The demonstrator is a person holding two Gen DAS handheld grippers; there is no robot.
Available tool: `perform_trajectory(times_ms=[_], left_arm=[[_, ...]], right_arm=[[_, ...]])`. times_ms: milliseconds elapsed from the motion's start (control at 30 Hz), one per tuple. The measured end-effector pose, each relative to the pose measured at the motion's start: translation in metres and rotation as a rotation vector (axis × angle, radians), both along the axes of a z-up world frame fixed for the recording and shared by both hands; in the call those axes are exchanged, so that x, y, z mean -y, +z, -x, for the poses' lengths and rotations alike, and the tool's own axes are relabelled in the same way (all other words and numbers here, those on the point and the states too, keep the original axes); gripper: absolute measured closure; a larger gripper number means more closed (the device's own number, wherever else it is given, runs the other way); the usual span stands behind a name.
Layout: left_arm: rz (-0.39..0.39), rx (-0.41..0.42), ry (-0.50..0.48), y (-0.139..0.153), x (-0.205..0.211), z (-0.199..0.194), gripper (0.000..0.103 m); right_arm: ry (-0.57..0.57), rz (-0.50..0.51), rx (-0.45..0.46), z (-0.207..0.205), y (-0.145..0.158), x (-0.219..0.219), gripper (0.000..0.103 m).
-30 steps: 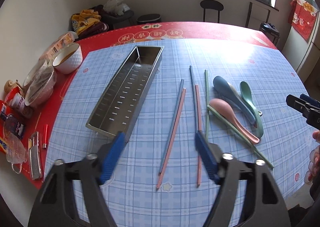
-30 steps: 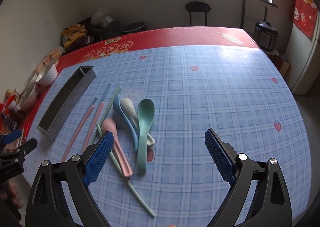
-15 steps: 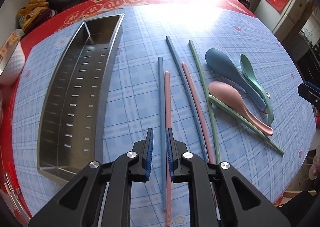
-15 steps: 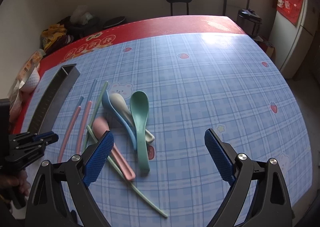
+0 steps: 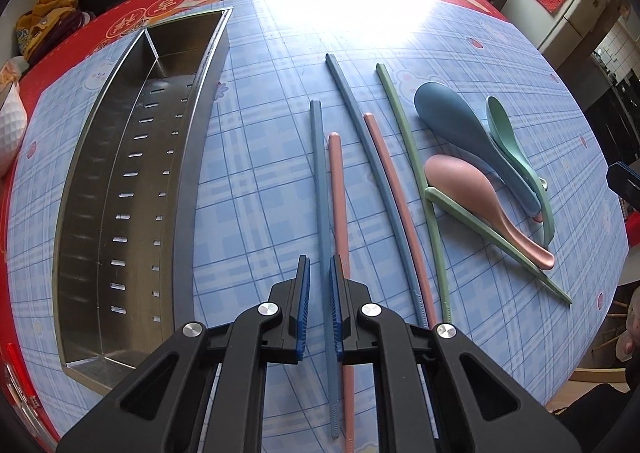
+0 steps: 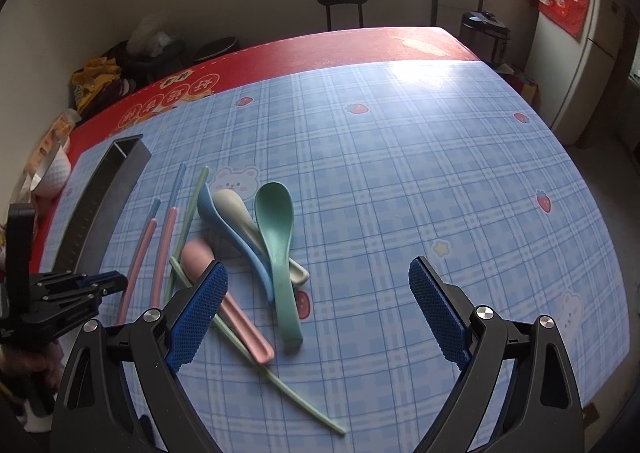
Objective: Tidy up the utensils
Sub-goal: 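Lower the left tool and close it on the blue chopstick while the right tool approaches the green spoon, then close the right tool on the green spoon handle and lift it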
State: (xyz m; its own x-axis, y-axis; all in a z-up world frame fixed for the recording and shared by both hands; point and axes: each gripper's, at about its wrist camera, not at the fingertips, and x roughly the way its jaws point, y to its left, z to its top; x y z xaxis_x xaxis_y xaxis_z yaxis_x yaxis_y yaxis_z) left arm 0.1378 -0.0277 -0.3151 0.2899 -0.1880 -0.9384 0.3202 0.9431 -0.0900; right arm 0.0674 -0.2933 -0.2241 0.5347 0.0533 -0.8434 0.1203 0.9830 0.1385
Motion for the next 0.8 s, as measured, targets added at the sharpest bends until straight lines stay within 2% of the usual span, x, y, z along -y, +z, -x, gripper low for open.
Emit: perform_trajectory(times_ms=[233, 400, 433, 533, 633, 800], left_arm=[[-0.040, 0.013, -0.001, -0.002, 0.007, -0.001, 0.094], [-0.077, 0.034, 0.005, -0.002, 0.011, 0.002, 0.097], [-0.079, 0.040, 0.010, -0.002, 0.011, 0.004, 0.097], [-0.059, 0.043, 0.035, -0.002, 0.009, 0.006, 0.097], [-0.020, 0.027, 0.059, -0.003, 0.004, 0.006, 0.097], [0.007, 0.020, 0.068, -0.004, 0.000, 0.005, 0.097]], right_arm=[[0.002, -0.008, 0.002, 0.004, 0.002, 0.005, 0.014], [0.010, -0.085, 0.002, 0.003, -0.005, 0.013, 0.015], [0.015, -0.098, 0.004, 0.002, -0.007, 0.015, 0.031], [0.039, -0.114, -0.022, -0.005, -0.020, 0.017, 0.050], [0.080, -0.120, -0.028, -0.013, -0.032, 0.015, 0.064], [0.131, -0.190, -0.077, -0.030, -0.053, 0.007, 0.078]])
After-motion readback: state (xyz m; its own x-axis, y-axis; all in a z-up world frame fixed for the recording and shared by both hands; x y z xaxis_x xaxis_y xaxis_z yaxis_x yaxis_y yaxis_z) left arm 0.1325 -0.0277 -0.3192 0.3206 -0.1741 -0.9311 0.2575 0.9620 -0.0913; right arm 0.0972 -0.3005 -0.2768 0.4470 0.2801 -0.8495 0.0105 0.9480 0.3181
